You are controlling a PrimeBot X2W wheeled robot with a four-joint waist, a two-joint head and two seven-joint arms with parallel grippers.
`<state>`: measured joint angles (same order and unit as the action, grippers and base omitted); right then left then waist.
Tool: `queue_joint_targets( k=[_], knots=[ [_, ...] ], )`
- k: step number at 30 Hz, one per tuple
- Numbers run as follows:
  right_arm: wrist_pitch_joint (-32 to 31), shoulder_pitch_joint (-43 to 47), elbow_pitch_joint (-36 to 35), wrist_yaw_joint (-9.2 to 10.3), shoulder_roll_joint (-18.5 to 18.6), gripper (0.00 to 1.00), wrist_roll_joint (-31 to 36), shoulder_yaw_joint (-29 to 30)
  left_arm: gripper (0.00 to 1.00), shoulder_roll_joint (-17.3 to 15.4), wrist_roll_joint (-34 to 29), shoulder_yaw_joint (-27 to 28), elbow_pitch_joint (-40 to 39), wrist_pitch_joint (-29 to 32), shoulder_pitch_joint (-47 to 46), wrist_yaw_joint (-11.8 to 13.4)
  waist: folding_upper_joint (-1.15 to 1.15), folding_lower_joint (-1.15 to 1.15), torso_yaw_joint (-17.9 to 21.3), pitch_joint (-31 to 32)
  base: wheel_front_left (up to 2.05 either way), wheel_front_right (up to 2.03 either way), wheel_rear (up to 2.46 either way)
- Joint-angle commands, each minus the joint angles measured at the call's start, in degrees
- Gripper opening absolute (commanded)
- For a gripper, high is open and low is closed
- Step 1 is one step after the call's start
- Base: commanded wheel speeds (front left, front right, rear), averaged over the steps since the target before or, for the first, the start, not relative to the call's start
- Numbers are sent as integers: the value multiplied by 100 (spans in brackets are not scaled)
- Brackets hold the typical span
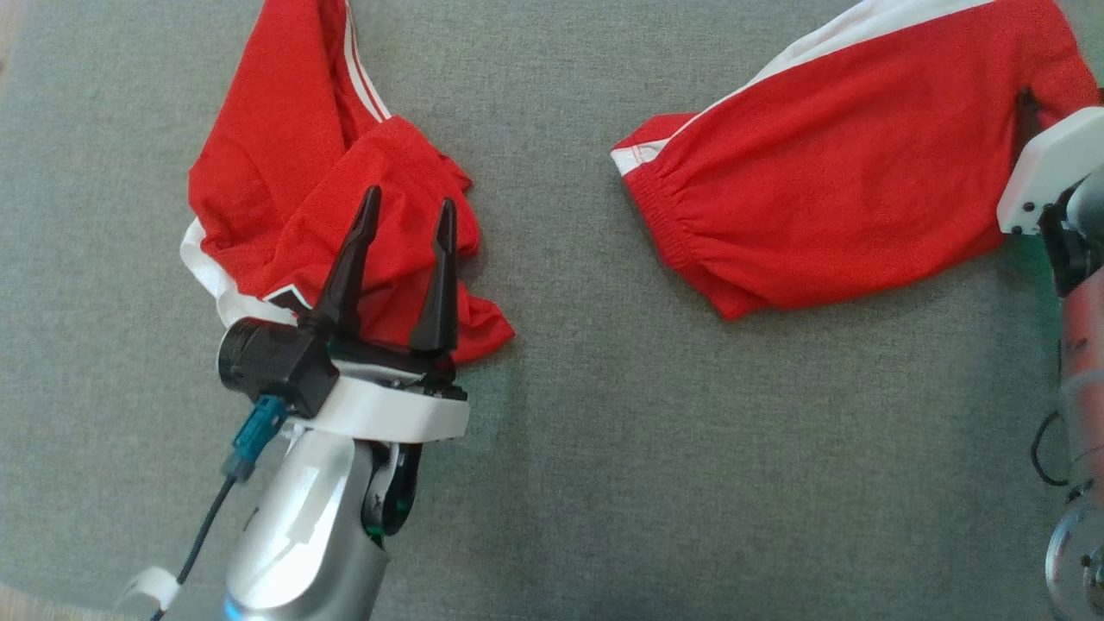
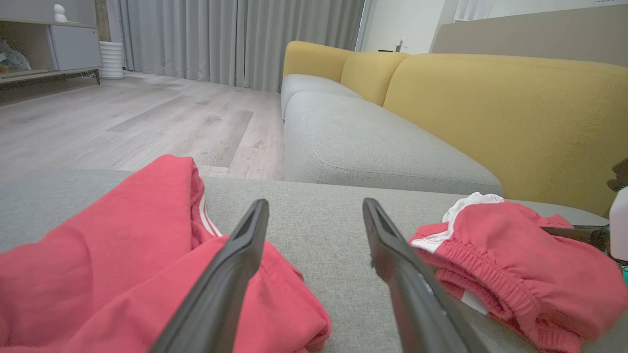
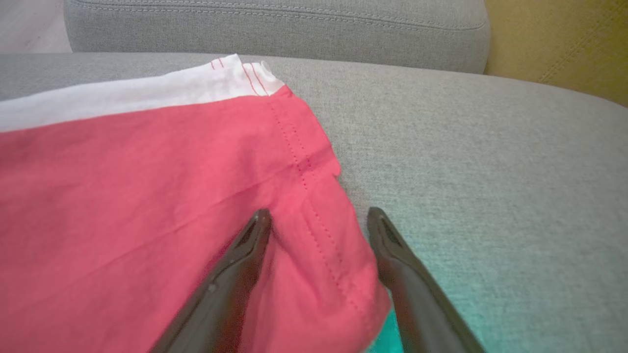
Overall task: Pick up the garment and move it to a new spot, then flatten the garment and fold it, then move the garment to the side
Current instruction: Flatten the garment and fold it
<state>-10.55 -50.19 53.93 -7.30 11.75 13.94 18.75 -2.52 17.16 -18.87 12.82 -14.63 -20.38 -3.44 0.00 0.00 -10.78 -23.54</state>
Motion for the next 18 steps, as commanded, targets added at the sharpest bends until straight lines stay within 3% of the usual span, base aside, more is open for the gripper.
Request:
queue_joint_targets(
  k=[1, 2, 3, 11, 18],
  knots=[
    [-35, -4, 82, -19, -52, 100, -18, -161, 100, -36, 47, 123, -166, -37, -149, 60, 0, 0, 3, 6, 0, 0, 0],
    [-29, -25, 159, -19, -33, 37, -38, -192, 100, -36, 51, 115, -172, -37, -149, 67, 0, 0, 7, 8, 0, 0, 0],
    [-14, -50, 233, -19, -17, 0, -62, -232, 100, -36, 54, 113, -179, -37, -147, 74, 0, 0, 13, 10, 0, 0, 0],
    [443, -167, 536, -19, 142, 0, -399, -443, 100, -36, 19, 212, -153, -37, -68, 69, 0, 0, 165, 190, 0, 0, 0],
    [1044, 158, 288, -19, 286, 0, -810, -346, 100, -36, 36, 273, -175, -37, 85, 96, 0, 0, 438, 562, 0, 0, 0]
  ],
)
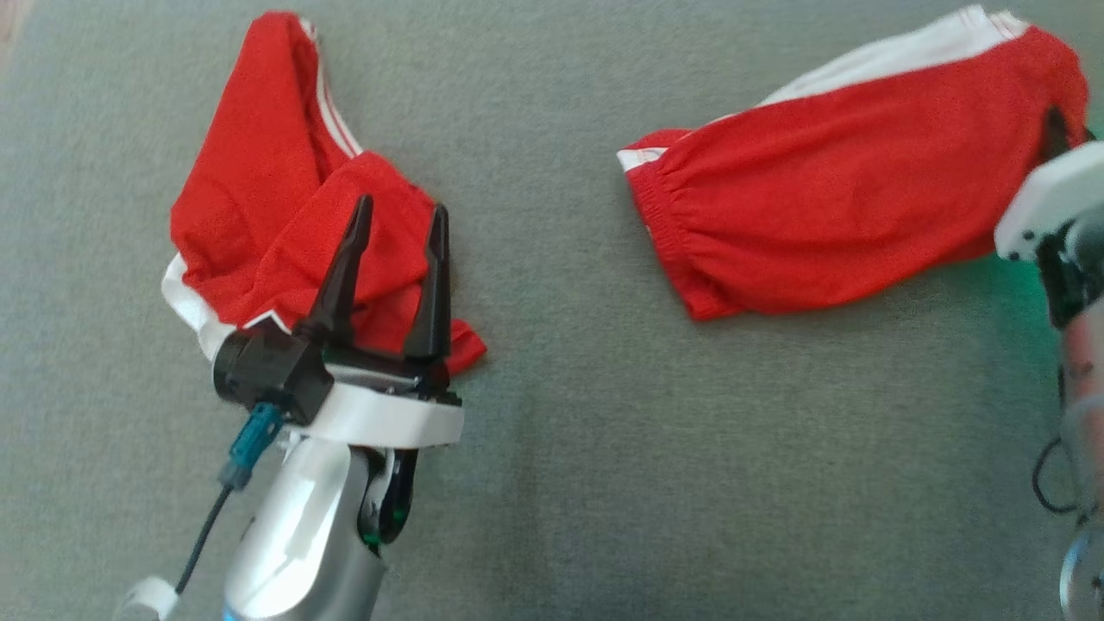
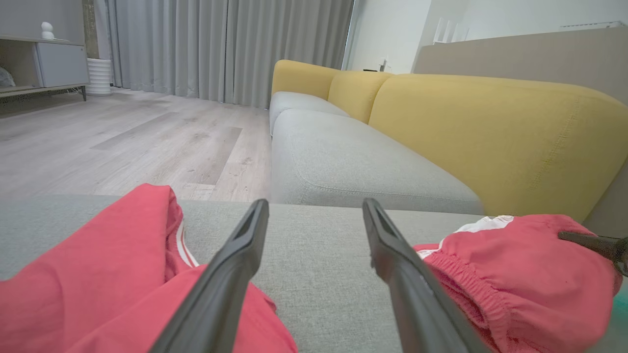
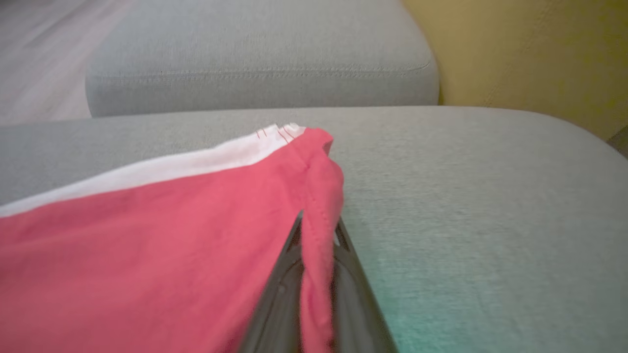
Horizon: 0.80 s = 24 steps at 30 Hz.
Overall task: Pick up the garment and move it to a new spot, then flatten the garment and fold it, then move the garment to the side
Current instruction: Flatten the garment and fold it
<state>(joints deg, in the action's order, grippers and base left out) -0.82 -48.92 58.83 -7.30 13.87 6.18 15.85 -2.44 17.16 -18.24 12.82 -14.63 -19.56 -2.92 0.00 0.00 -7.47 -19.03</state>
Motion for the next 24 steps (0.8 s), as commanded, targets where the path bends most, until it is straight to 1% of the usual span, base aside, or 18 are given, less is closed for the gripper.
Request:
queue_joint_targets(
  k=[1, 5, 6, 11, 16, 20, 24],
  knots=[
    [131, 125, -277, -19, 92, 0, -100, -11, 100, -44, 31, 225, -176, -37, 37, 49, 0, 0, 155, 167, 0, 0, 0],
    [275, 631, -675, -19, 129, 0, -367, 324, 100, -44, -46, 279, -152, -37, 172, 42, 0, 0, 321, 402, 0, 0, 0],
    [275, 631, -675, -19, 129, 0, -367, 324, 100, -44, -46, 279, -152, -37, 172, 42, 0, 0, 321, 402, 0, 0, 0],
    [283, 1412, -1292, -19, 171, 0, -461, 746, 100, -44, -111, 376, -152, -37, 326, 29, 0, 0, 443, 637, 0, 0, 0],
    [452, 1930, -1833, -19, 30, 0, -481, 1044, 100, -44, -144, 431, -152, -37, 452, -9, 0, 0, 476, 772, 0, 0, 0],
    [583, 2085, -2123, -19, -167, 0, -548, 1078, 100, -44, -173, 405, -141, -37, 545, -27, 0, 0, 449, 872, 0, 0, 0],
    [695, 2133, -2369, -19, -319, 0, -684, 859, 100, -43, -203, 385, -100, -37, 596, -42, 0, 0, 395, 983, 0, 0, 0]
  ],
)
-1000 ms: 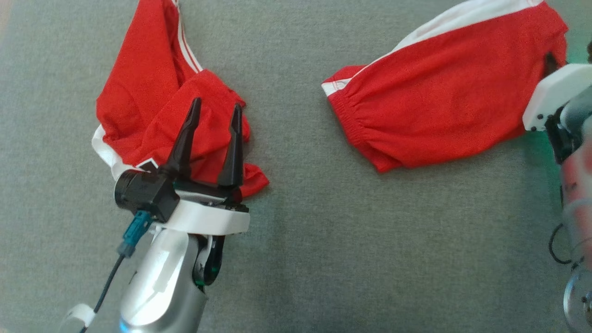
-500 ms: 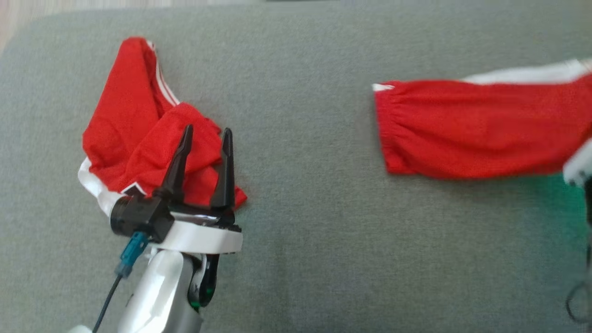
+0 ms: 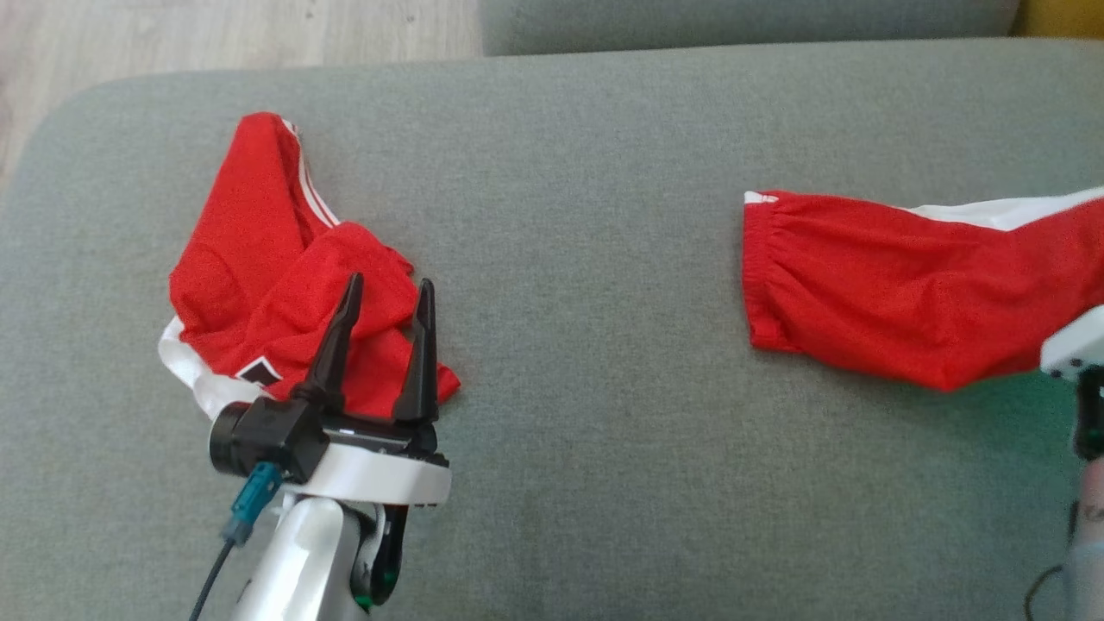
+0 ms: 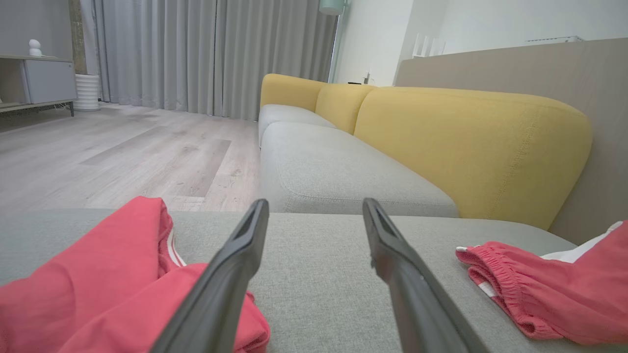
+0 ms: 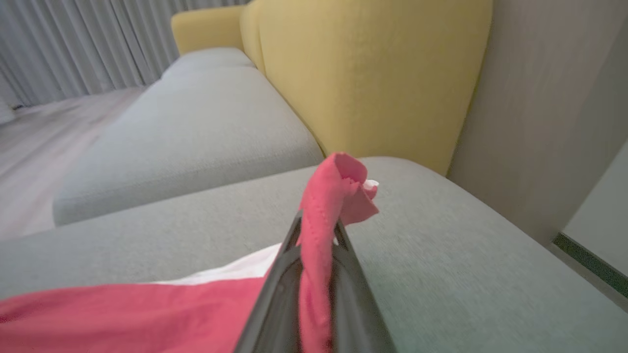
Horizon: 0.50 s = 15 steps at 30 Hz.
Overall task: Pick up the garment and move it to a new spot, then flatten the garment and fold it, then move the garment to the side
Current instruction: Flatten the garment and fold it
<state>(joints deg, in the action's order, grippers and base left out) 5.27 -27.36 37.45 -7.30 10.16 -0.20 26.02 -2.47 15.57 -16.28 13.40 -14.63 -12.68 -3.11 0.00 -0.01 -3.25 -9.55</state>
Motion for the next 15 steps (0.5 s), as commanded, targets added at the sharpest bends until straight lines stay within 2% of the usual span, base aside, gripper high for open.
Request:
queue_joint_targets(
  k=[1, 8, 15],
  knots=[
    [141, -13, -297, -19, 19, 0, -93, -244, 100, -41, -55, 189, -150, -37, -82, -24, 0, 1, -44, 71, 0, 0, 0],
    [398, 116, -646, -19, -79, 0, -588, -1200, 100, -41, -66, 231, -144, -37, 54, -19, 0, 1, -161, 331, 0, 0, 0],
    [504, 225, -701, -19, -105, 0, -982, -2026, 100, -41, -63, 238, -205, -37, 193, 1, 0, 1, -344, 491, 0, 0, 0]
  ],
)
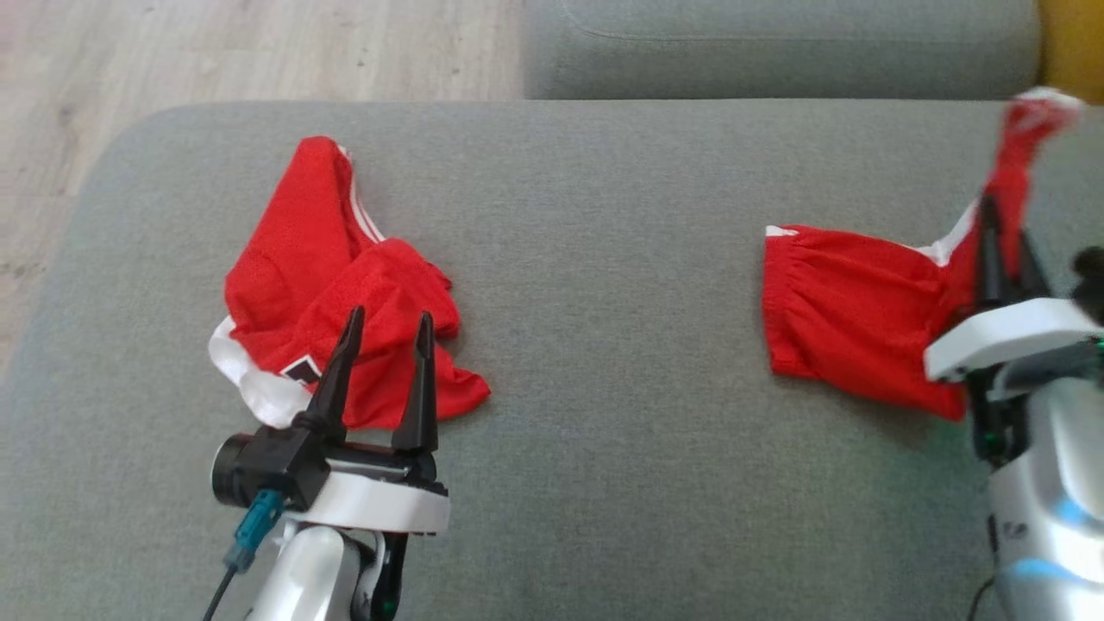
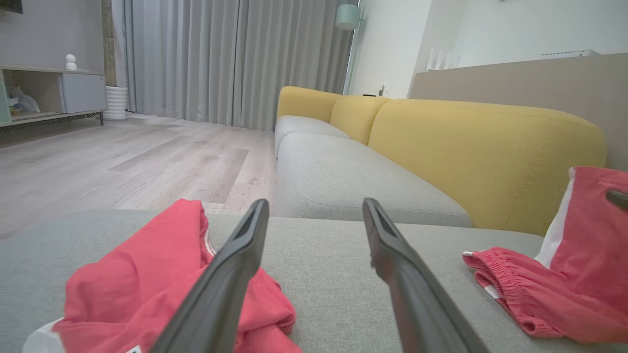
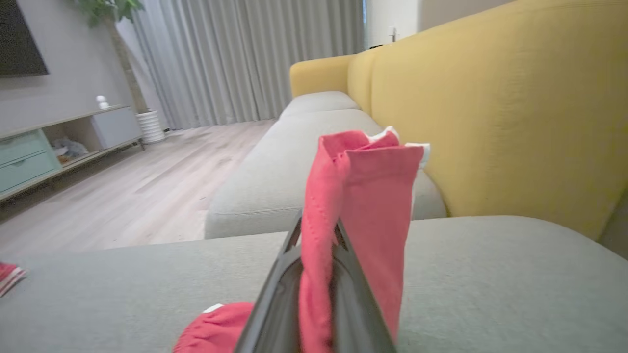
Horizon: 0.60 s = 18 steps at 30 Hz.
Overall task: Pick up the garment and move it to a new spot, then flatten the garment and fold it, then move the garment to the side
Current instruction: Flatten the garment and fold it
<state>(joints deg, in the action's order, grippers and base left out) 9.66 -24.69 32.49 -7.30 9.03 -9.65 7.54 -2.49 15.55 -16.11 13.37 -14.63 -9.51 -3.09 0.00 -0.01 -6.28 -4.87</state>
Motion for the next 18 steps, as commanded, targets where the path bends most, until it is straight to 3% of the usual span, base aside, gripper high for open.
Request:
queue_joint_targets(
  k=[1, 18],
  knots=[
    [78, -38, -199, -19, 0, 0, -77, -299, 100, -39, -63, 230, -201, -37, -110, 2, 0, 1, -67, 28, 0, 0, 0],
    [-86, 166, 431, -19, -32, 0, -359, -1873, 100, -57, 173, 321, -207, -37, -207, 9, 0, 1, -386, -22, 0, 0, 0]
  ],
)
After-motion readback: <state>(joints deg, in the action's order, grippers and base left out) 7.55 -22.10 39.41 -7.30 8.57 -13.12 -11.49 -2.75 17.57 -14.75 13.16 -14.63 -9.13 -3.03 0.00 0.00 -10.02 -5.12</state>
